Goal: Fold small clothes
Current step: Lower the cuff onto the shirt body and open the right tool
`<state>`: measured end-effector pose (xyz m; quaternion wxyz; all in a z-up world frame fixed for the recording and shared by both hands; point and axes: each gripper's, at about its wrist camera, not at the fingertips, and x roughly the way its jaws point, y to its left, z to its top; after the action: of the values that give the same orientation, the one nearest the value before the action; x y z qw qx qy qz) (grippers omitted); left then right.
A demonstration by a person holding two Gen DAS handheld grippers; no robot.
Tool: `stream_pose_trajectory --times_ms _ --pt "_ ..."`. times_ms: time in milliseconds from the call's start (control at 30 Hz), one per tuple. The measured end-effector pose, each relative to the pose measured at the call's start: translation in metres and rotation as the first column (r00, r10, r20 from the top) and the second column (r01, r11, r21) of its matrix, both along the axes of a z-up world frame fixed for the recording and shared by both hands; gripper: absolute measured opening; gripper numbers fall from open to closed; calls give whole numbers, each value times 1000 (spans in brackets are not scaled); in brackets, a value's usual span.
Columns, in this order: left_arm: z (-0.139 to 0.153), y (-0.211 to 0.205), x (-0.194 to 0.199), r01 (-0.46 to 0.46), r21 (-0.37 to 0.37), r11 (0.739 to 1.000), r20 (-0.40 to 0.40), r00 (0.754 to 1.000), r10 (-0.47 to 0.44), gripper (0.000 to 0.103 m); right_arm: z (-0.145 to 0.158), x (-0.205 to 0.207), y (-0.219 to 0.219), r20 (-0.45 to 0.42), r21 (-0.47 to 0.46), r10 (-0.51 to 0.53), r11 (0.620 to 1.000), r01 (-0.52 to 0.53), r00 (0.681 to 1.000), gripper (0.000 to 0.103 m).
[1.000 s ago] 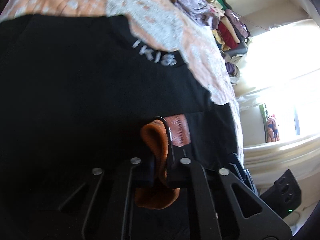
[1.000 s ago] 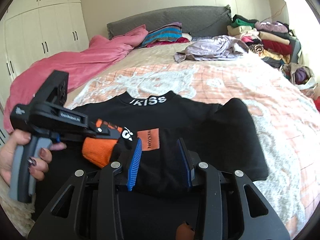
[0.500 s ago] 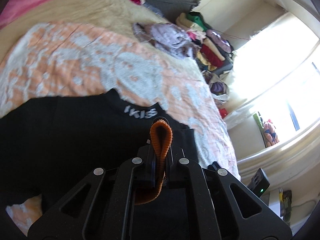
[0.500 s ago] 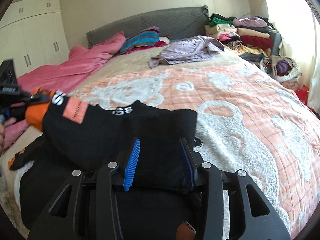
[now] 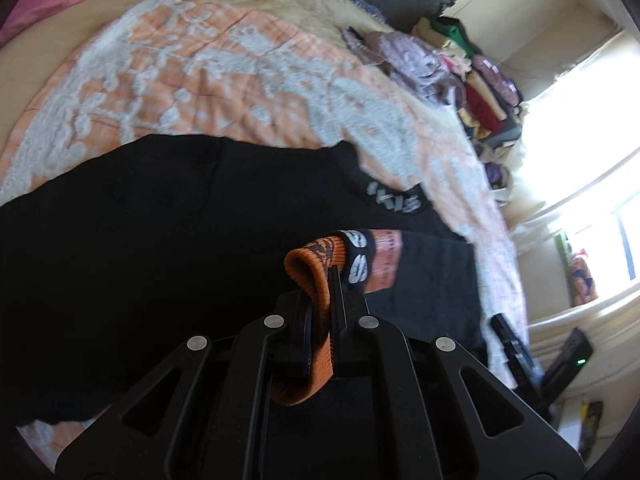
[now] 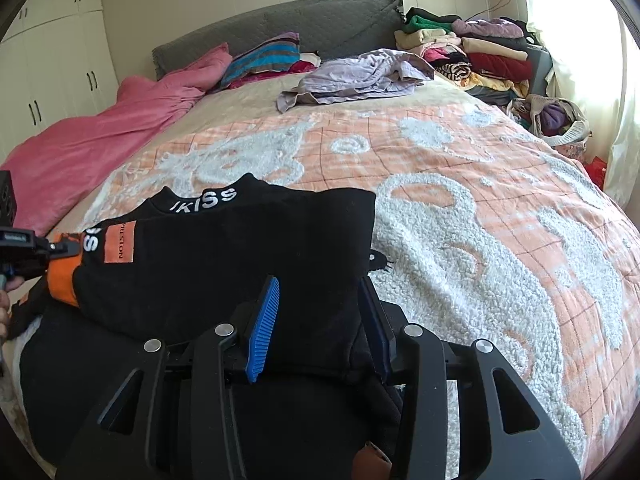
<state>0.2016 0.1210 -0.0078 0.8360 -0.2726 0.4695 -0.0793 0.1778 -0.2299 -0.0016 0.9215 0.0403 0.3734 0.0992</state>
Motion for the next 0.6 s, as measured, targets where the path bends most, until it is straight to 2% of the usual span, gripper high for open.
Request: stream_pose_trajectory --times_ms 67,200,233,333,467,567,600 --pt "-4 3 -2 -15 29 999 -11 1000 15 8 -2 0 4 -4 -5 9 1000 -9 1000 40" --pt "7 7 -13 -40 100 994 39 999 36 13 -4 0 13 -4 -24 41 999 -41 999 41" --pt "13 6 -16 -45 124 991 58 998 38 17 -5 -1 15 -6 -28 49 998 -49 999 41" --pt "24 -7 -23 -22 224 974 96 995 1 19 -8 0 22 -21 -31 71 997 -72 997 46" --pt "7 -28 -21 48 305 951 35 997 -62 29 -17 2 32 -65 -70 82 994 -86 995 46" --pt "-20 -26 -17 54 329 943 -47 998 -41 32 -28 5 32 -117 -96 77 991 -88 990 46" --pt "-25 -24 -18 51 323 945 -48 998 -37 32 -29 5 32 -117 -95 78 991 -89 990 46"
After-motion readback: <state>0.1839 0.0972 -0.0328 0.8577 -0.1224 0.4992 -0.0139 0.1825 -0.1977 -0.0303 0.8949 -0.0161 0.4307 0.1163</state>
